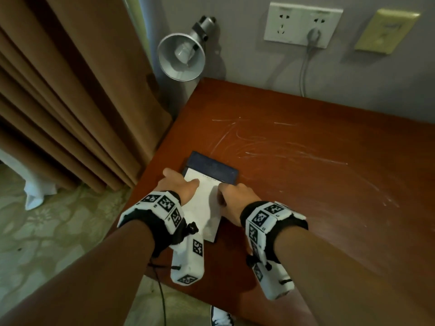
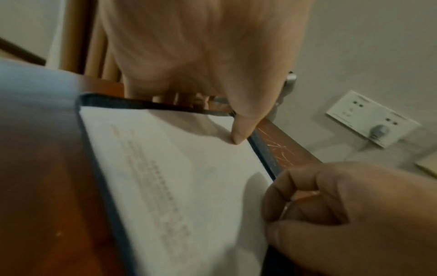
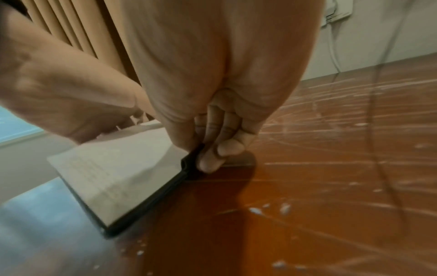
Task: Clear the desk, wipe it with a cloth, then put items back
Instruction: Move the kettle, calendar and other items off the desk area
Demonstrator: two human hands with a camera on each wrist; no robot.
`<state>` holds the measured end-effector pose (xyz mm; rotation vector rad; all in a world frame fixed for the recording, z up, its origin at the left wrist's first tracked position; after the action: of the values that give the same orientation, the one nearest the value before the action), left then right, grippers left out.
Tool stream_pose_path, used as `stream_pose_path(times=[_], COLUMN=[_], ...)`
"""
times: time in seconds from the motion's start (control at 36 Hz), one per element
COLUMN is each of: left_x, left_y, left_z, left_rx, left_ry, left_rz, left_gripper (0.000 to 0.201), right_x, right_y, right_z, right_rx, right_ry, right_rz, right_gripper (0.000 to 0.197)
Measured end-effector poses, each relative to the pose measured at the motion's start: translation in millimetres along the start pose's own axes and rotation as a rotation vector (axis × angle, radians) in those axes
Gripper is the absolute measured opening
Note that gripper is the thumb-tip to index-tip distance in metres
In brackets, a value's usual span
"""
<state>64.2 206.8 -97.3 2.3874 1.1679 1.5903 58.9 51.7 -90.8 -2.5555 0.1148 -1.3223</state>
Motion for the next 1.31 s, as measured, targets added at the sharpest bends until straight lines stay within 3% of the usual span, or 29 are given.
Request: stream_pose_path(times=[0.11,0.25,0.44,0.67,0.97,1.31], left_x=[-4,-34,-109,-225,-358,-431], left_y=[46,118,231,330,399,447], left_z=[-13,-43,-121,-226,-346,-427], left_rx=[-0.179,-0.435,-0.719,-0.939,-1.077,-1.223], left_ry=[0.010,-0.042,-0.151,-0.206,-0.307,-0.385], left_rz=[0.129,0.390,0.629,0.757,0.706,0.694], left_gripper=[0.046,0.053,0.051,0.054,0.056,0.061], right_x=[24,65,89,79,55,48], right_y=[28,90,221,378,535,622], right_z=[-11,-40,-108,-200,-310,-386], right_rx=[-0.022,-0.080,-0.268,-0.445,-0.639,-0.891], right_ry=[0.096,0.230,0.347,0.425,0.456,0.547], right_rz=[0.029,0.066,0.074,0.087,0.067,-0.024], right_gripper=[0.020,0.023,0.021,0.016,0.018,0.015])
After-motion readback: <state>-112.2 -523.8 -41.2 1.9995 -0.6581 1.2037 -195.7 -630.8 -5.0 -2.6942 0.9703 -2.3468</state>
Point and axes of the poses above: each hand's wrist, its own z-axis towards the middle knuckle, its own x-axis out of the back of the hand, y = z × x, the point moved 7 cm from there along z, towards the middle knuckle, and after that the axes turned 10 degrees about -x, right-handed, at the moved point
